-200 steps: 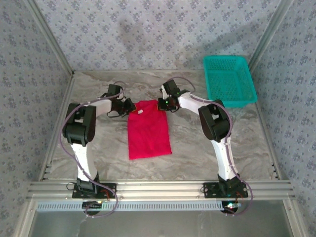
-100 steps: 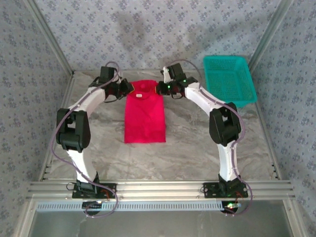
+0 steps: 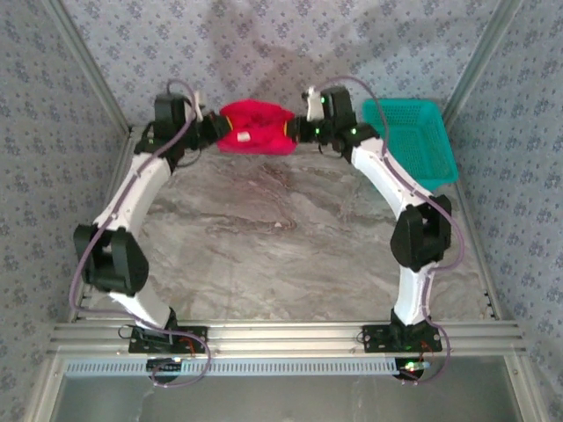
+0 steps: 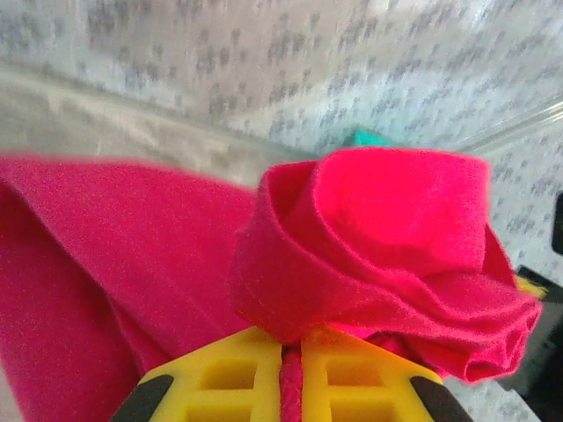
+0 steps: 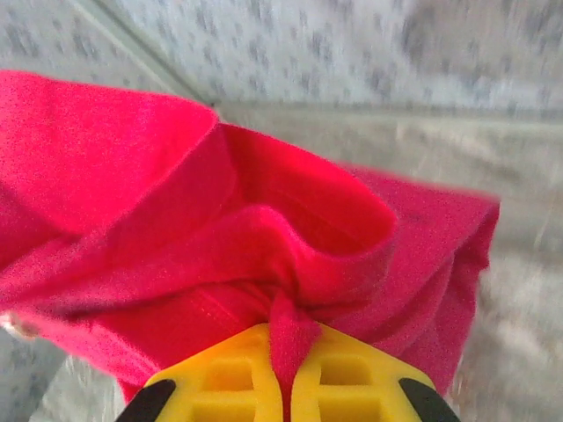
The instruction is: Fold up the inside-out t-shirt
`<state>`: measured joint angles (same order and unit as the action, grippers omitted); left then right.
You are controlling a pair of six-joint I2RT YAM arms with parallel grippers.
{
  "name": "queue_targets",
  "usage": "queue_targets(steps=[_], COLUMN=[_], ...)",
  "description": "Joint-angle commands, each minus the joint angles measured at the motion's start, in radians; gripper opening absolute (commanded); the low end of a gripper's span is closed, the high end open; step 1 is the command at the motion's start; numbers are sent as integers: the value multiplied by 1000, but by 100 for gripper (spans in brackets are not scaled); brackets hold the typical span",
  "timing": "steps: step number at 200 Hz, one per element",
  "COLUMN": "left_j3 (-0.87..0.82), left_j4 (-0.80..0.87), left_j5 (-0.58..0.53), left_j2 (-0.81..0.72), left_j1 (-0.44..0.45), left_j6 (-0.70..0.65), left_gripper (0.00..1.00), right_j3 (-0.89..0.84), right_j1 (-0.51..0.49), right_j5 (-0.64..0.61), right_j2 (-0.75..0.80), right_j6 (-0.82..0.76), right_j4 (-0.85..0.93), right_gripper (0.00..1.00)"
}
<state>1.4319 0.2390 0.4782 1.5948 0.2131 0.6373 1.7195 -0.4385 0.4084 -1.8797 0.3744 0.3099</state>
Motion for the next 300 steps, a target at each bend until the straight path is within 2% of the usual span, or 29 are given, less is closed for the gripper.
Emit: queue_targets(steps=[1, 25, 35, 50, 84, 116, 181, 222, 245, 259, 271, 300], left_j3=[-275, -490, -517, -487, -334, -274, -412, -540, -586, -600, -614, -608], left_j4=[-109, -143, -135, -75, 16, 18, -12, -33, -54, -74, -91, -146], left_j5=[-38, -74, -73, -93, -99, -65, -145, -266, -320, -329, -335, -289], left_j2=[-114, -213, -225, -206, -23, 137, 70, -4, 27, 63, 90, 152], left_j1=[26, 39, 41, 42, 36, 6, -29, -29, -34, -33, -34, -29], left_j6=[9, 47, 46, 14, -58, -42, -9, -16, -19, -13, 5, 40], left_gripper=[0, 0, 0, 0, 0, 0, 0, 0, 0, 0, 0, 0], right_j3=[-283, -516, -582, -588, -393, -225, -67, 29, 143, 225, 276, 241], right_j1=[-56, -100, -103, -98, -67, -40, -64, -89, -105, -119, -130, -151], right_j5=[14, -34, -53, -82, -92, -41, -17, -49, -64, -63, -66, -59], right_j2=[93, 193, 220, 224, 55, -142, -270, -333, -426, -489, -523, -488], right_j6=[21, 71, 87, 91, 64, 59, 56, 49, 72, 89, 105, 110], right_j4=[-94, -174, -193, -196, -104, -50, 2, 59, 125, 183, 223, 222], right_gripper=[0, 0, 0, 0, 0, 0, 0, 0, 0, 5, 5, 0])
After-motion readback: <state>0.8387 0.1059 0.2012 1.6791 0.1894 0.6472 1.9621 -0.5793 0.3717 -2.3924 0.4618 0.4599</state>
